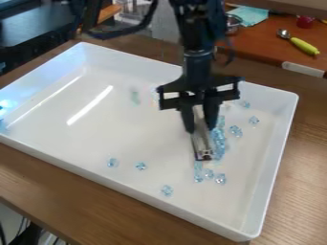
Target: Sweep into pile
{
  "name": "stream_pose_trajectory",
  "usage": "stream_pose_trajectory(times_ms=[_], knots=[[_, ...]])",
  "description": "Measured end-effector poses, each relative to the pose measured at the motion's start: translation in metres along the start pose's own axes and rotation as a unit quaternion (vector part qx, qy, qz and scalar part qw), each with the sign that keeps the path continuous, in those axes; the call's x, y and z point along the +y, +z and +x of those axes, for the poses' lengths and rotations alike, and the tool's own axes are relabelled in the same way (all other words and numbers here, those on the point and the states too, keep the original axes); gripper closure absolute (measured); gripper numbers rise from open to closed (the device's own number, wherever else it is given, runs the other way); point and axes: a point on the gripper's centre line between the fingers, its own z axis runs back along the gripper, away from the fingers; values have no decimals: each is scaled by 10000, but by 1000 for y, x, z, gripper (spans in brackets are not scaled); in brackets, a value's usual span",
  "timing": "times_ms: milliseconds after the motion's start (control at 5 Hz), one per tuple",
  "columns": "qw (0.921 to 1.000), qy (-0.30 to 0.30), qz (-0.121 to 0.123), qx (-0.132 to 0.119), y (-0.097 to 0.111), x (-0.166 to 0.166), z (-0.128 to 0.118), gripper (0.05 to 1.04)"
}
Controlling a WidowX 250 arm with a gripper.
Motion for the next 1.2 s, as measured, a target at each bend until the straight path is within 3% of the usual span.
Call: stream_pose_trajectory(times_ms=[200, 600, 800, 1000, 1200], knots=[[9999, 97, -5, 55, -2, -15, 3, 746], [9985, 154, -261, 461, 17, -33, -7, 746], [9969, 207, -724, 226, 65, -18, 6, 746], [9984, 221, -521, 16, 81, 13, 16, 746], [9972, 628, 359, -211, 71, 52, 21, 746]])
